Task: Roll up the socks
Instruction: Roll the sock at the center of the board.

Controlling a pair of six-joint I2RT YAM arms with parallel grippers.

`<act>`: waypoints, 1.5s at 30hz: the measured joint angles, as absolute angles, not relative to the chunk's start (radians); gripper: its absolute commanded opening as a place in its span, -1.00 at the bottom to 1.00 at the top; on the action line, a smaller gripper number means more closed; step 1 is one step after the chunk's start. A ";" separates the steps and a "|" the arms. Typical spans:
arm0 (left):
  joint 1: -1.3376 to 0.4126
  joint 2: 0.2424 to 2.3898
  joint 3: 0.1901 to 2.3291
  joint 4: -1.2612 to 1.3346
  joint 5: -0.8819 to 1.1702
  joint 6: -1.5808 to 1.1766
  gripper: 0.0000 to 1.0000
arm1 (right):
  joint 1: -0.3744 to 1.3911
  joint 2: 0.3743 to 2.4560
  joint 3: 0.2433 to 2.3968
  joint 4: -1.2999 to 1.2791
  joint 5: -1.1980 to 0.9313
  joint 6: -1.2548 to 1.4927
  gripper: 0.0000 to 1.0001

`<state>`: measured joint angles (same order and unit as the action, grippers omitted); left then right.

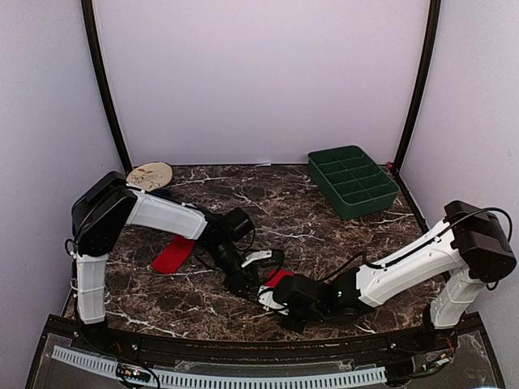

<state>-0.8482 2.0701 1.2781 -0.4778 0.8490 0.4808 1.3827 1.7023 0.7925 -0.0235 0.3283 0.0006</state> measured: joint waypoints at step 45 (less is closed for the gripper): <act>-0.953 1.771 0.889 0.145 0.560 0.503 0.06 | 0.960 1.716 0.728 0.008 -0.617 0.245 -0.79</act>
